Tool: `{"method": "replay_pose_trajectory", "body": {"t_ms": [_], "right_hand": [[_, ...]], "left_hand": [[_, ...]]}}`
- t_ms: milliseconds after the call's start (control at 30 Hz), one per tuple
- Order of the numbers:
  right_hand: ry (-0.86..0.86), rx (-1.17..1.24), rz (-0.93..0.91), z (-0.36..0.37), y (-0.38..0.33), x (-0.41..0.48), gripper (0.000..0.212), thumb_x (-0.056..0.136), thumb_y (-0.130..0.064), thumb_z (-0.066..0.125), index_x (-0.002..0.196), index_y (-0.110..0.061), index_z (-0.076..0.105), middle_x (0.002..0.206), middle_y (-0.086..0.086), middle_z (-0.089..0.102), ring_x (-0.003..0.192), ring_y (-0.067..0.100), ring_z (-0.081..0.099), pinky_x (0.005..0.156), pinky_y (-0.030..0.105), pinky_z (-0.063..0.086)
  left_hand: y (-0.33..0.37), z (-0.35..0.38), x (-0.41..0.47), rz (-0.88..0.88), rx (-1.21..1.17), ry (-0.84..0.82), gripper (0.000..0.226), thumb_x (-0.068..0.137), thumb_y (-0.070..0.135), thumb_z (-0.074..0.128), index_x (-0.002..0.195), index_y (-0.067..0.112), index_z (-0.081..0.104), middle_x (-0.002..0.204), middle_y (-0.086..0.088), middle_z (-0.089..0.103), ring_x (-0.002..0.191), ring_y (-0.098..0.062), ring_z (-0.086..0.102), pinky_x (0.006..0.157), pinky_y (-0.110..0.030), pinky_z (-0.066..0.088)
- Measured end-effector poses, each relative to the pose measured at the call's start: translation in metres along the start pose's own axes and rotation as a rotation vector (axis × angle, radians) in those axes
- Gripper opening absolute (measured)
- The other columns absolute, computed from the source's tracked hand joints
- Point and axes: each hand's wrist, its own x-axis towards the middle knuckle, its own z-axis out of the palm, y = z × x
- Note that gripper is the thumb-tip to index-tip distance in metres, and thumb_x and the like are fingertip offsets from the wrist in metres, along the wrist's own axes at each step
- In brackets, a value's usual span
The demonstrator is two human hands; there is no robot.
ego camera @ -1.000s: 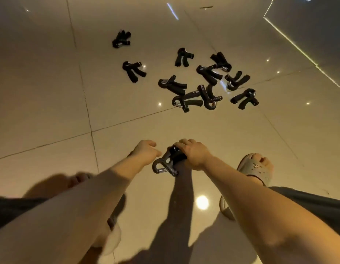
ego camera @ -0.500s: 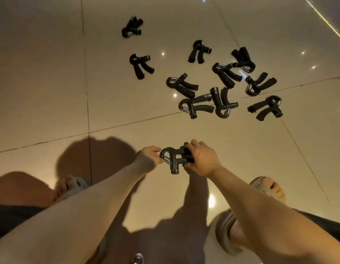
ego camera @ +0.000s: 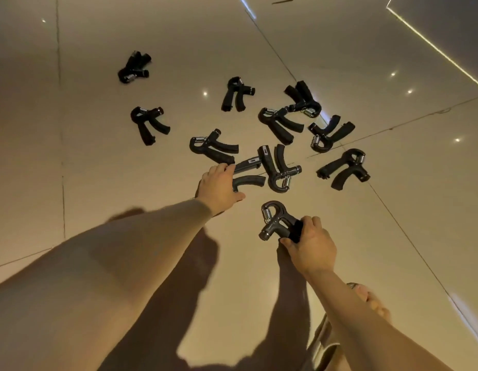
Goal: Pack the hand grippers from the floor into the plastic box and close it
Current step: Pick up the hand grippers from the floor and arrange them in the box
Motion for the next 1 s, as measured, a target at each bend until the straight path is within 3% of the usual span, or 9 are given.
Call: {"method": "replay_pose_trajectory", "body": {"t_ms": [100,200,433,500,667,867,1000], "right_hand": [[0.004,-0.016,0.002,0.003,-0.002,0.002,0.052,0.085,-0.05,0.073,0.119,-0.017,0.052,0.114,0.001,0.054,0.092,0.025,0.059,0.063,0.032,0.043],[0.001,-0.021,0.012,0.002,-0.005,0.002,0.052,0.085,-0.051,0.073,0.118,-0.017,0.052,0.113,0.0,0.056,0.091,0.024,0.059,0.061,0.03,0.04],[-0.068,0.045,0.057,-0.005,-0.01,0.0,0.053,0.083,-0.047,0.076,0.12,-0.017,0.053,0.116,0.001,0.057,0.102,0.025,0.057,0.071,0.034,0.049],[-0.086,0.077,0.074,-0.005,-0.01,-0.004,0.053,0.081,-0.045,0.077,0.119,-0.017,0.054,0.115,0.001,0.057,0.103,0.026,0.057,0.072,0.034,0.049],[-0.085,0.145,0.13,-0.005,-0.006,-0.027,0.05,0.081,-0.042,0.078,0.117,-0.014,0.056,0.114,0.003,0.056,0.099,0.027,0.059,0.074,0.036,0.052],[0.033,0.235,0.131,-0.031,0.0,-0.063,0.047,0.083,-0.04,0.077,0.116,-0.014,0.056,0.114,0.005,0.056,0.097,0.028,0.058,0.075,0.037,0.051],[0.173,0.233,0.109,-0.087,0.007,-0.084,0.05,0.083,-0.044,0.078,0.12,-0.018,0.055,0.113,0.001,0.057,0.095,0.024,0.058,0.077,0.036,0.051]], "left_hand": [[0.003,0.013,0.013,-0.006,0.057,-0.01,0.097,0.077,0.06,0.075,0.154,0.017,0.032,0.146,-0.008,0.044,0.133,-0.03,0.041,0.112,-0.046,0.037],[-0.002,0.021,0.007,-0.056,0.031,0.02,0.093,0.073,0.066,0.074,0.145,0.017,0.04,0.133,-0.008,0.05,0.123,-0.029,0.044,0.104,-0.044,0.043],[-0.023,0.019,-0.03,-0.266,-0.077,-0.006,0.064,0.065,0.06,0.08,0.107,0.019,0.054,0.106,-0.001,0.056,0.101,-0.024,0.05,0.09,-0.043,0.048],[-0.025,0.02,-0.042,-0.204,-0.089,0.0,0.063,0.065,0.056,0.082,0.108,0.022,0.051,0.106,0.002,0.052,0.101,-0.022,0.05,0.089,-0.041,0.048],[-0.034,0.011,-0.071,-0.111,-0.343,-0.041,0.053,0.073,0.036,0.082,0.106,0.037,0.04,0.081,0.005,0.062,0.073,-0.015,0.065,0.059,-0.03,0.052],[-0.02,-0.035,-0.096,0.021,-0.457,0.007,0.056,0.071,0.043,0.085,0.112,0.041,0.046,0.081,0.009,0.066,0.073,-0.01,0.066,0.064,-0.033,0.056],[0.02,-0.093,-0.107,0.151,-0.413,0.059,0.073,0.071,0.056,0.083,0.131,0.035,0.045,0.09,0.011,0.065,0.078,-0.007,0.065,0.072,-0.033,0.058]]}}
